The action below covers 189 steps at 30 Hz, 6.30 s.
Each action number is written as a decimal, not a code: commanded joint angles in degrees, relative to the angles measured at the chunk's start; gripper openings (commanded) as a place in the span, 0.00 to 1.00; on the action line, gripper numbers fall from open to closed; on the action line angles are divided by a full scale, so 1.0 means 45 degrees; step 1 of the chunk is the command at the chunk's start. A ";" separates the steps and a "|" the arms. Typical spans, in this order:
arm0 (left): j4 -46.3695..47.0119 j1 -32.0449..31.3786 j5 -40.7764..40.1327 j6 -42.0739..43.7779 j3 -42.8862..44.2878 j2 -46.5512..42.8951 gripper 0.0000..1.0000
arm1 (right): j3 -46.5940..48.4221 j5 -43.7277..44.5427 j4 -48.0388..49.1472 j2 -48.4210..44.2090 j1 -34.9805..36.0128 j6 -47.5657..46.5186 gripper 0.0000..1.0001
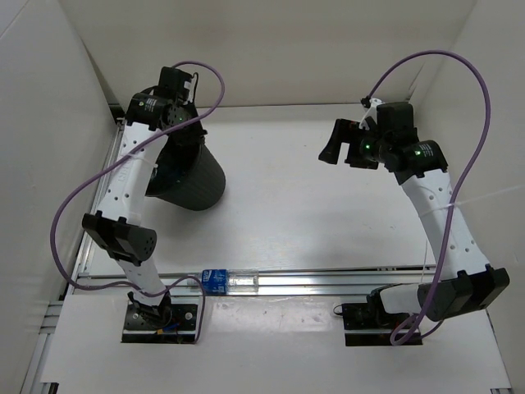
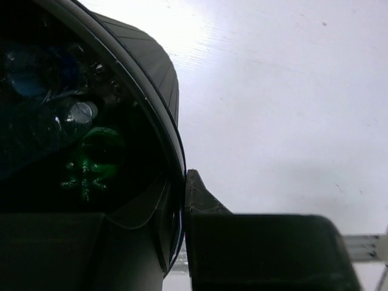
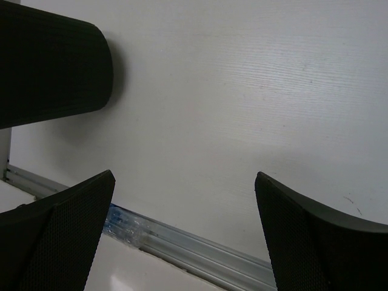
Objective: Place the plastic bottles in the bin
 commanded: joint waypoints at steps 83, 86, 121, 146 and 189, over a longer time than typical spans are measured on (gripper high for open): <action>-0.0043 -0.2668 0.1433 0.0846 -0.1705 -0.0573 0.14 | -0.3161 -0.3488 0.0894 -0.0421 0.3991 -0.4220 1.00; -0.0200 -0.2785 0.1571 0.0846 -0.0866 -0.0571 0.23 | -0.3436 -0.4174 0.0894 -0.0421 0.3991 -0.4709 0.99; 0.6421 -0.2785 -0.3585 0.0104 -0.6876 -1.1409 1.00 | -0.9512 0.1841 1.1281 0.1313 1.3071 -0.7346 1.00; 0.5856 -0.2903 -0.5713 0.2389 -0.7834 -1.4086 1.00 | -0.4065 0.1528 0.7284 0.7176 1.3288 -0.6314 0.41; 0.6228 -0.4153 -0.8488 -0.0968 -1.2755 -1.5571 1.00 | 0.4302 0.4985 0.2205 0.1379 0.7863 -0.2763 1.00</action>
